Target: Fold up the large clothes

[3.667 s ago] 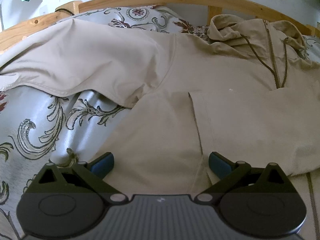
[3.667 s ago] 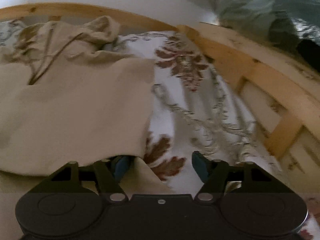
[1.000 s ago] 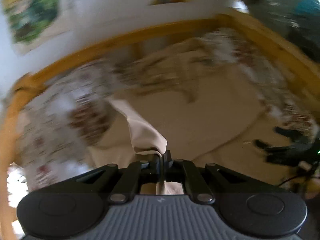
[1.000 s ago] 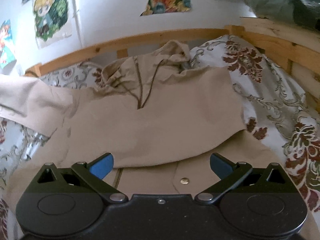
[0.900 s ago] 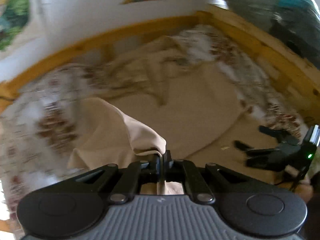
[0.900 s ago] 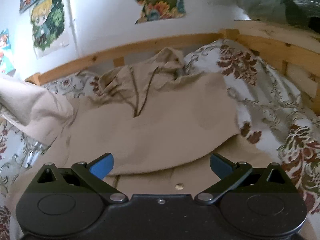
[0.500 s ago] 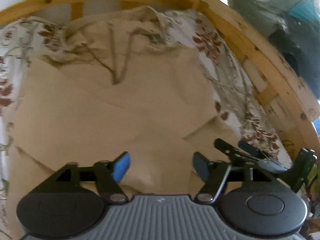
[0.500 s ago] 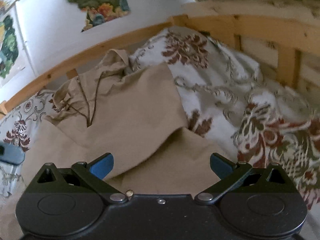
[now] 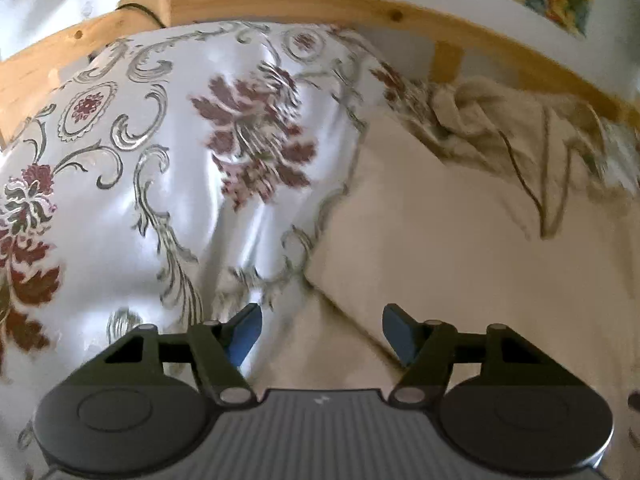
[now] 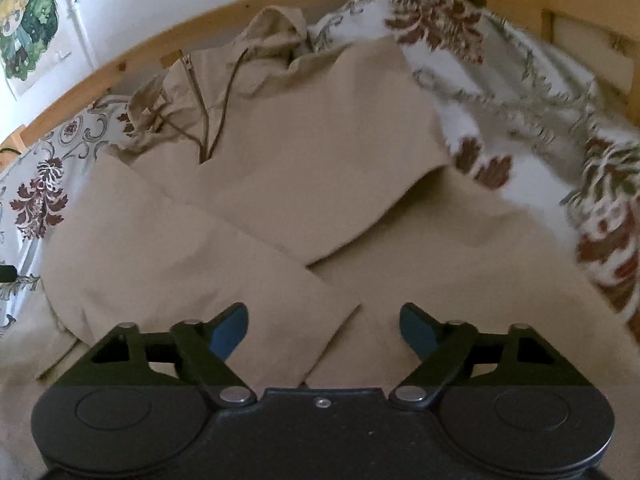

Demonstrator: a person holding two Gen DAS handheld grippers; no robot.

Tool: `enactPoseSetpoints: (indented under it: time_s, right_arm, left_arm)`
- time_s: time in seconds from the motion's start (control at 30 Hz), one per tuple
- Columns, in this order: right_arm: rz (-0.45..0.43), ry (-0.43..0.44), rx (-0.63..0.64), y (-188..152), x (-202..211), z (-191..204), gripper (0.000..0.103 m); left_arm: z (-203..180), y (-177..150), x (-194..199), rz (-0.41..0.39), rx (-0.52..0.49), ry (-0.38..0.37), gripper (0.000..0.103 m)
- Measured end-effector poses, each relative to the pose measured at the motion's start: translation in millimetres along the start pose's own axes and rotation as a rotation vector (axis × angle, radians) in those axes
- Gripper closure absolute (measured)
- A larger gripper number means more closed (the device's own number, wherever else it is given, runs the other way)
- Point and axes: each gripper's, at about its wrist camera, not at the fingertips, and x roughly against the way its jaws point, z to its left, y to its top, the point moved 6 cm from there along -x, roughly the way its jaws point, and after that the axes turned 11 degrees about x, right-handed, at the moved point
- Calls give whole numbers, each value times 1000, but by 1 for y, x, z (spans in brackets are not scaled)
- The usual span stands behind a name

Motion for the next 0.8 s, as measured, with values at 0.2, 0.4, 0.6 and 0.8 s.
enactPoseSetpoints:
  time_s: [0.2,0.4,0.6,0.8]
  right_arm:
    - [-28,12,25,4,-2,10,91]
    - [-106,-63,234,15,4,35,97]
    - [-389,-362,539,39,32,57,99]
    - [-126,-396,493,28,-20,28,88]
  left_arm:
    - [4,15,-41,-34,77,-68,34]
    - [-16,23,-80,9,-40,-33,71]
    - [-28,15,-78,-62,-71,-26,101]
    - [-27,16,-69,-72,-88,-83,95]
